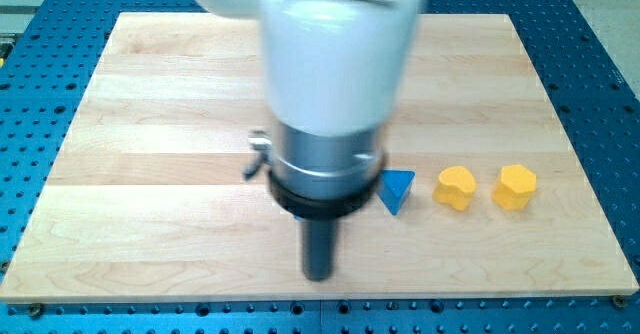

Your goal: Move the cube horizontally to the triangle

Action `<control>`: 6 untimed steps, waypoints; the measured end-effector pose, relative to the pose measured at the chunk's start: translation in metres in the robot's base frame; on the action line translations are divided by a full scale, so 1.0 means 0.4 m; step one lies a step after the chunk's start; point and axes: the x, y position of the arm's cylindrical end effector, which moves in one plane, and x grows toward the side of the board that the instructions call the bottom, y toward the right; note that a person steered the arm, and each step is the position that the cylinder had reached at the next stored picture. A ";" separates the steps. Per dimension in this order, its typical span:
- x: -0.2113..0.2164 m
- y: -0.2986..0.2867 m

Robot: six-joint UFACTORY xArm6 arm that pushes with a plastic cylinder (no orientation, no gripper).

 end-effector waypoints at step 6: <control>-0.733 0.341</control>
